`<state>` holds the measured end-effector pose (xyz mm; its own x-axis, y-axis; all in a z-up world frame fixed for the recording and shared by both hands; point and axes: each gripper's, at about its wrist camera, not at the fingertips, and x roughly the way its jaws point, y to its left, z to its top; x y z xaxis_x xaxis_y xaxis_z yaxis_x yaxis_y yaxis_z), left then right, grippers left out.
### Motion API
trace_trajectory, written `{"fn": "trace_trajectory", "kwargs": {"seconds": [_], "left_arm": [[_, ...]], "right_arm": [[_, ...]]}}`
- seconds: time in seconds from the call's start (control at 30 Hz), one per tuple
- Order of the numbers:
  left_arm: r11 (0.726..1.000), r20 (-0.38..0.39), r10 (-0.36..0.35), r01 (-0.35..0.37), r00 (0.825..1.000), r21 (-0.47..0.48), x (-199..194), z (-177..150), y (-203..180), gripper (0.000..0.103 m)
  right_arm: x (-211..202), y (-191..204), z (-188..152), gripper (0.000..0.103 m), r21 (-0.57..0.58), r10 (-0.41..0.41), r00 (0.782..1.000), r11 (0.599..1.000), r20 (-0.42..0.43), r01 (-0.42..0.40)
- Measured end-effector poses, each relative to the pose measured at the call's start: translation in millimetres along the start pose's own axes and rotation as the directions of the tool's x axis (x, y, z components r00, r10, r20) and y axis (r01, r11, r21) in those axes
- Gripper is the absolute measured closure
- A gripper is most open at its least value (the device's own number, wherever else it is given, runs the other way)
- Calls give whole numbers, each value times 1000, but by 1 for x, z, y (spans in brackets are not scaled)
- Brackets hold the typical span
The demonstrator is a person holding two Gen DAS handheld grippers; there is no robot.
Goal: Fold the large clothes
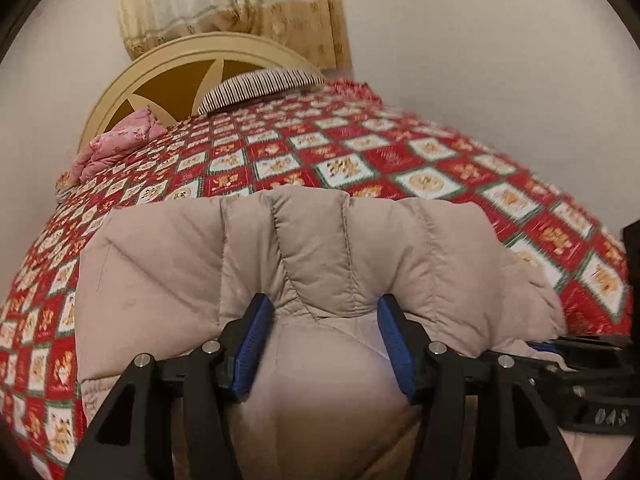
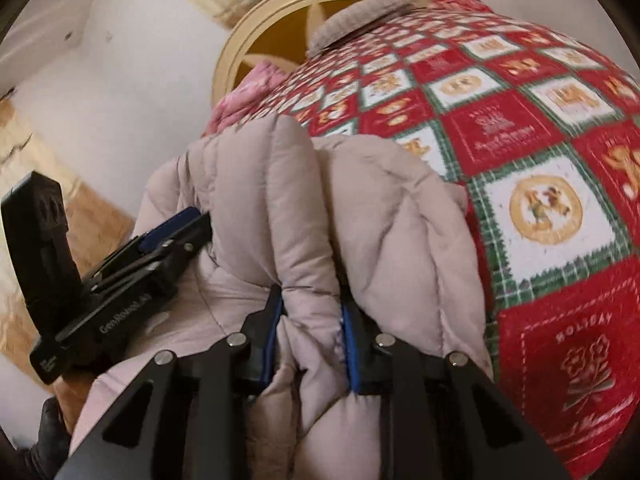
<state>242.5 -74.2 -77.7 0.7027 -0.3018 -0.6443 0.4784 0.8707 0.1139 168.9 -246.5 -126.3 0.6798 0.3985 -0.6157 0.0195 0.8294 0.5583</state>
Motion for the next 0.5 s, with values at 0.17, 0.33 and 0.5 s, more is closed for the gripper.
{"fn": "trace_trajectory", "kwargs": {"seconds": [0.17,0.33,0.5], "left_arm": [[998,-5,-69,69,998,-7,-26,-6,14,46],[931,121,50,-3,991,-364,-99,-43,95,32],[784,-8,-24,14,1000,-621,-75,-81,147,28]], "right_arm": [[-2,2,-1,77,-17,-14,1000,1000,-7,13],[-8,1,-1,77,-7,6,1000,1000,-9,-6],[-3,2,3,77,3,16,1000,1000,-8,-16]]}}
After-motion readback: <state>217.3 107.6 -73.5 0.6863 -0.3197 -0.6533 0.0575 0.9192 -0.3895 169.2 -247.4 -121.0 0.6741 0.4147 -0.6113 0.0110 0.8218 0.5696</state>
